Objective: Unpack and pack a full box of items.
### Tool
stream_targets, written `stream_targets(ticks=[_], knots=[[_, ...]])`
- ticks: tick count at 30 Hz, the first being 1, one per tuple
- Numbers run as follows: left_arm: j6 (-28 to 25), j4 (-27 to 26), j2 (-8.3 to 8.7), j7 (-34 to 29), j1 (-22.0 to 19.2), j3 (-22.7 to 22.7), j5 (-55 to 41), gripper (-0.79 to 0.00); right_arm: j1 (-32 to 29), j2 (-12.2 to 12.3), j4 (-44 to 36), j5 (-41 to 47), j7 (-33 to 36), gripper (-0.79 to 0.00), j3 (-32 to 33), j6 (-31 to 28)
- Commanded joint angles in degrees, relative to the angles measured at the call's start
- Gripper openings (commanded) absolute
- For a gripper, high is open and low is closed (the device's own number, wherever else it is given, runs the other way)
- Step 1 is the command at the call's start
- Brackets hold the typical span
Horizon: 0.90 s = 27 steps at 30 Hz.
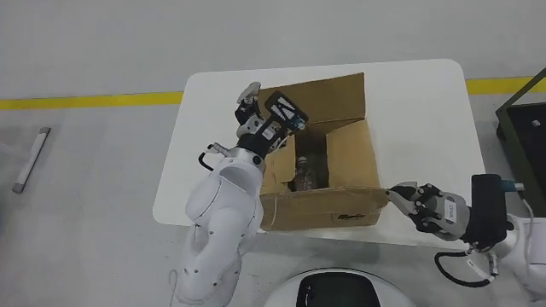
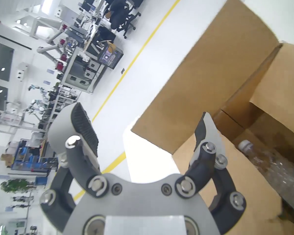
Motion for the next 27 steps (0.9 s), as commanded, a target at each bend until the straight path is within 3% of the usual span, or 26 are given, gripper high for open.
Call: stream_targets(ticks=[1, 9, 27], knots=[[-2.5, -2.2, 0.13, -1.8, 1.8, -0.3, -2.1, 0.000, -0.3, -0.1, 0.0, -1.7, -1.7, -0.785, 0.1, -1.1], [-7.3, -5.8, 0.53, -6.2, 5.9, -1.0, -7.1, 0.000, -0.9, -0.4, -0.3, -9.9, -5.8, -0.785, 0.0, -1.3], [-7.3, -7.5, 0.92, -8.6, 7.9, 1.0, -9.5, 0.000, -1.7, -1.0, -0.7, -28.9, -18.3, -0.785, -2.1, 1.9]])
